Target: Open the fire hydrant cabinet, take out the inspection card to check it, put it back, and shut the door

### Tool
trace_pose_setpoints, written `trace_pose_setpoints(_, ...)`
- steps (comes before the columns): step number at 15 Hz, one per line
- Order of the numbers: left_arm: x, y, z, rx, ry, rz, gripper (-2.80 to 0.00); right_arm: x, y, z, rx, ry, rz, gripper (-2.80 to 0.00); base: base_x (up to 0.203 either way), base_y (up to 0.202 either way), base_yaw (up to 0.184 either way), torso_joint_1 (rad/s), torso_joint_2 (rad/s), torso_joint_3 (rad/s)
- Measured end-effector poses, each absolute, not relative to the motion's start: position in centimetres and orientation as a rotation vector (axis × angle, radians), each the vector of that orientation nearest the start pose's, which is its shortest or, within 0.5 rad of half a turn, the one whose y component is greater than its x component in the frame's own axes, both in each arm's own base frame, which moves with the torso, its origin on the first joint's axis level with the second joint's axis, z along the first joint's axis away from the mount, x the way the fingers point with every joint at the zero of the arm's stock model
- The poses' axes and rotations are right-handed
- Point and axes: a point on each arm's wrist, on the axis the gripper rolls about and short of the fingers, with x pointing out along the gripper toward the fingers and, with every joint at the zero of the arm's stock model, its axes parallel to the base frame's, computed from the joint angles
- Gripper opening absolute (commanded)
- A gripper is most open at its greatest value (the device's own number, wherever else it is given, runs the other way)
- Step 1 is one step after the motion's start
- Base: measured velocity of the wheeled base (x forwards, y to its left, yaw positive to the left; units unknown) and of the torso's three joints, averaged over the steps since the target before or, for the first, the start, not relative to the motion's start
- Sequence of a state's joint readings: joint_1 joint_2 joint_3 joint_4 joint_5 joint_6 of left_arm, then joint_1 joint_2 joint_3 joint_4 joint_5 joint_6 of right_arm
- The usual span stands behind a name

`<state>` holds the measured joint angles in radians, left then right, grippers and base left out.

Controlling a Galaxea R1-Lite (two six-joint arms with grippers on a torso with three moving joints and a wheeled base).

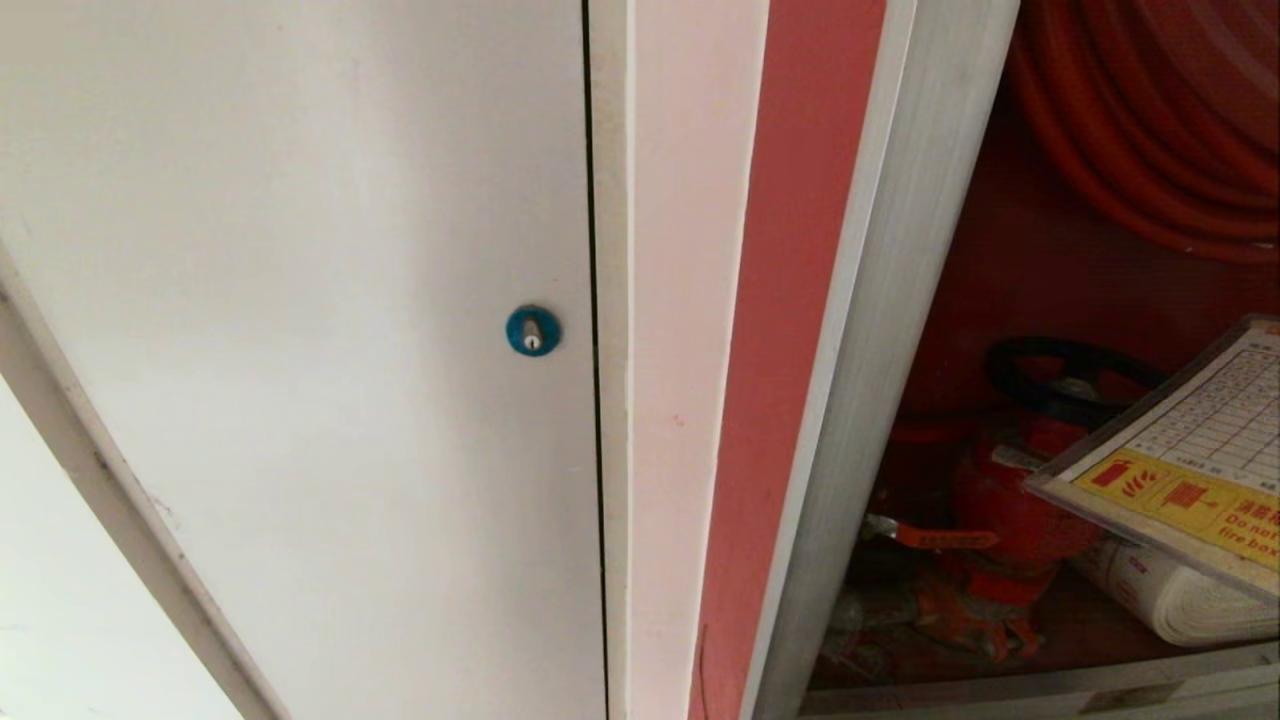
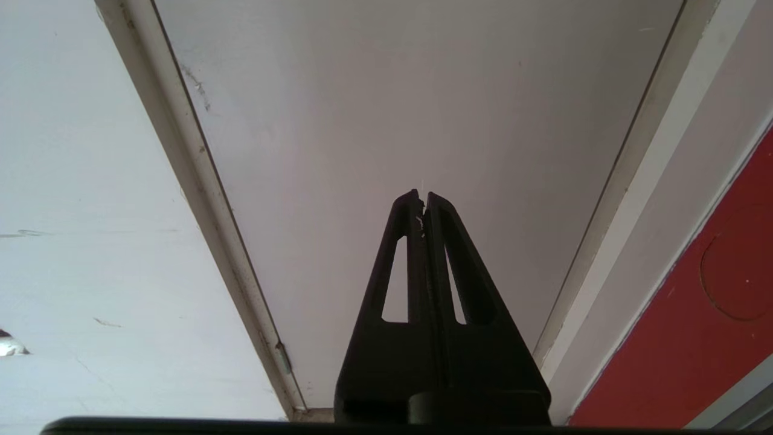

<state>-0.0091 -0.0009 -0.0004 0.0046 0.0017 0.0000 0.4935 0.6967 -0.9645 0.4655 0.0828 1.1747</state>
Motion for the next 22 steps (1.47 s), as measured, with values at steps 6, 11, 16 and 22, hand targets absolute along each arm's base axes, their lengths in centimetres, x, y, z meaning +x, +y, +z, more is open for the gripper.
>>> trace_pose_setpoints(6, -2.3, 0.0, 7.5, 0.0, 0.003, -0.008, -2.8, 3.0, 1.4, 29.3, 1.115, 0.459, 0.276, -2.8, 0.0, 0.0, 0.0, 0.0, 0.0, 0.0)
trace_pose_setpoints(11, -2.3, 0.0, 7.5, 0.0, 0.003, -0.008, -2.8, 5.4, 1.8, 30.2, 1.204, 0.46, 0.171, -2.8, 0.0, 0.0, 0.0, 0.0, 0.0, 0.0)
trace_pose_setpoints(16, -2.3, 0.0, 7.5, 0.0, 0.003, -0.008, -2.8, 8.2, 2.0, 31.0, 1.263, 0.549, 0.197, -2.8, 0.0, 0.0, 0.0, 0.0, 0.0, 0.0)
trace_pose_setpoints(22, -2.3, 0.0, 7.5, 0.0, 0.004, -0.007, -2.8, 12.4, 1.8, 31.2, 1.344, 0.58, 0.183, -2.8, 0.0, 0.0, 0.0, 0.0, 0.0, 0.0)
